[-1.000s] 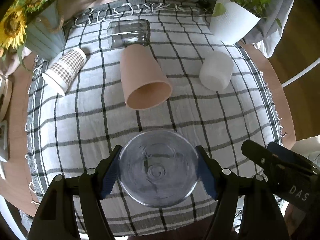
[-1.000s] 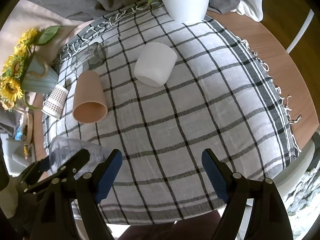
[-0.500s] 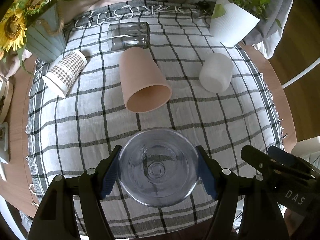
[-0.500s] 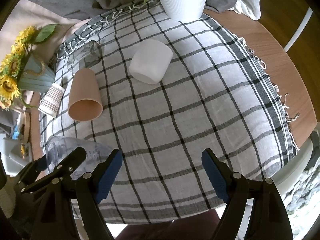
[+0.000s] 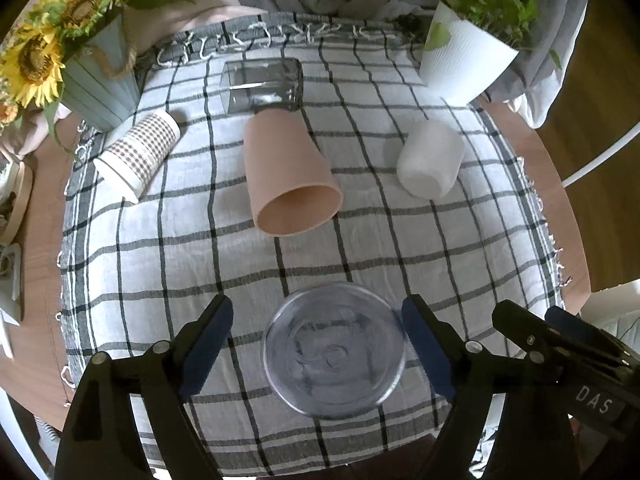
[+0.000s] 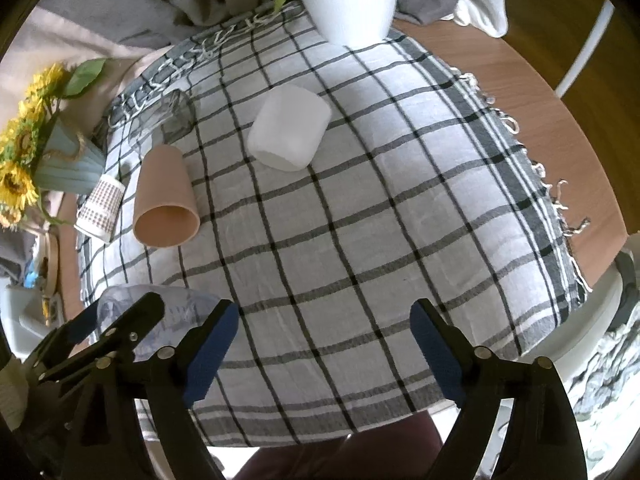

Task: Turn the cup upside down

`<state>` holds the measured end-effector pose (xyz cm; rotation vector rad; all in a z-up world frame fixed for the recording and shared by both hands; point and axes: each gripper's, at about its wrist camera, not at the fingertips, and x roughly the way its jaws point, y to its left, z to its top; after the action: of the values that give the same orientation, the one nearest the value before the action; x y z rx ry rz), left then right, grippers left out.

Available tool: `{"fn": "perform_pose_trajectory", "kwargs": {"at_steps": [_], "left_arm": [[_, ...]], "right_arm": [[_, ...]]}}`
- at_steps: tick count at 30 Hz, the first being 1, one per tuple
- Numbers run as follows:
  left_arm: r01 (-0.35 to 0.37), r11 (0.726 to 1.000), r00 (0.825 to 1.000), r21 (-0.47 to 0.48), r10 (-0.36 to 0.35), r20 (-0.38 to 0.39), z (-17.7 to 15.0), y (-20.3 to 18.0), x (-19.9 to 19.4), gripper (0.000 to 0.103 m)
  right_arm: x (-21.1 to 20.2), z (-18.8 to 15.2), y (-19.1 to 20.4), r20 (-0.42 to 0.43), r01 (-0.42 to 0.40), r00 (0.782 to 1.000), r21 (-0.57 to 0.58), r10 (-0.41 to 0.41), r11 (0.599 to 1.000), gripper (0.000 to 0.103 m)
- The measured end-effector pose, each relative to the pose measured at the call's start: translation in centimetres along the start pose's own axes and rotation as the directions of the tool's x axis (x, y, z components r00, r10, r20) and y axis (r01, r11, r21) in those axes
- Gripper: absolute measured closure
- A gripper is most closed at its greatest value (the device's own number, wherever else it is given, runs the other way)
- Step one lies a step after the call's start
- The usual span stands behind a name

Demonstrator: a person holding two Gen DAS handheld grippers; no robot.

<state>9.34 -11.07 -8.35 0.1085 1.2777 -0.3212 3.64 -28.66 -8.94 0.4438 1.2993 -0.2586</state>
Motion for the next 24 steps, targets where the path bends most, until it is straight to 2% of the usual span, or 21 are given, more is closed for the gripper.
{"fn": "perform_pose_trajectory", "kwargs": {"at_steps": [6,11,15,19,21,24], "left_arm": [[-0.034,0.998,0.993,-0.045,0.039,0.109,-1.0,0.6,-3.4,0.004],[-0.104,0.991,0.976,-0.082,0.118,0.183,-3.0,2.0,-5.6,0.003],[-0.122,0.984,0.967,-0.132,0.148,0.206,-4.6,3.5,-6.7,0.002],[-0.140,0.972,0.959,-0.190,0.180,0.217,-6.1,5.1,-7.5,0.002],[-0.153,0.963,0.953,-0.220,0.202,0.225,-6.7,6.0,-8.1,0.002],[-0.179,0.953,0.938,-0.245,0.240,0.248,-7.5,6.9,-9.1,0.002]], "right_arm": [[-2.6,-0.6,-0.2,0.069,0.013,0.998,0.004,-0.013,1.000,0.013],[-5.5,-1.8,1.1,0.189,0.028,0.982,-0.061,-0.016,0.998,0.012],[-6.9,-2.7,2.7,0.254,0.040,0.967,-0.133,-0.005,0.990,0.011],[-7.6,-3.8,4.1,0.278,0.023,0.960,-0.189,0.031,0.982,0.011],[-7.8,-4.4,4.6,0.285,-0.022,0.955,-0.212,0.084,0.977,0.010],[-7.7,-5.0,5.0,0.264,-0.064,0.957,-0.214,0.120,0.975,0.009]]}}
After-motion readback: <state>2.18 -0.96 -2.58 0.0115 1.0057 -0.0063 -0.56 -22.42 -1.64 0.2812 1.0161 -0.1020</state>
